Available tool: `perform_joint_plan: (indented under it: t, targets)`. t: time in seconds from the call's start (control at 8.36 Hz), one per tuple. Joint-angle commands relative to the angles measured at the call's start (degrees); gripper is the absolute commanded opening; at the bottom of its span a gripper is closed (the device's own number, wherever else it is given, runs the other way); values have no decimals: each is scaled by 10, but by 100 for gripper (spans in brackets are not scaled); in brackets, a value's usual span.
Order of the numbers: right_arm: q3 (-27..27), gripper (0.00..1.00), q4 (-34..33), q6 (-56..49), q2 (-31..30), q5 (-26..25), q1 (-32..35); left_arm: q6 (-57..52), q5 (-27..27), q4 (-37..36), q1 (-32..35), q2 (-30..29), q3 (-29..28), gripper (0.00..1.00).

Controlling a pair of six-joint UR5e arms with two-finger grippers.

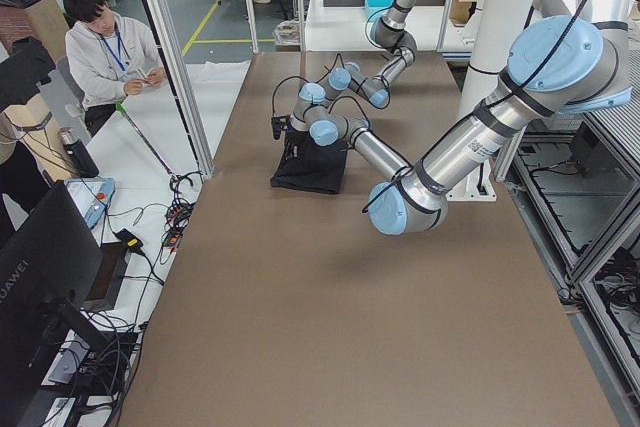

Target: Fold clothes

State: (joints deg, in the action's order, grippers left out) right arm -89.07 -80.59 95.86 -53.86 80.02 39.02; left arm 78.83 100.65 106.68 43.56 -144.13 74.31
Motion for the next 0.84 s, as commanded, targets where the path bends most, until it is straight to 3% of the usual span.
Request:
perform_joint_plan:
  t: [0.0, 0.24, 0.36, 0.72]
  targets:
    - [14, 94, 13, -98, 22, 103, 71, -63, 81, 20, 64, 3, 9, 100]
    - [13, 94, 7, -203, 16, 201, 128, -115, 160, 18, 117, 31, 42, 100]
    - [10, 94, 6, -254, -4, 255, 149, -144, 173, 18, 136, 60, 57, 100]
    - [-40, 94, 7, -527, -135, 258, 214, -337, 170, 17, 201, 202, 112, 100]
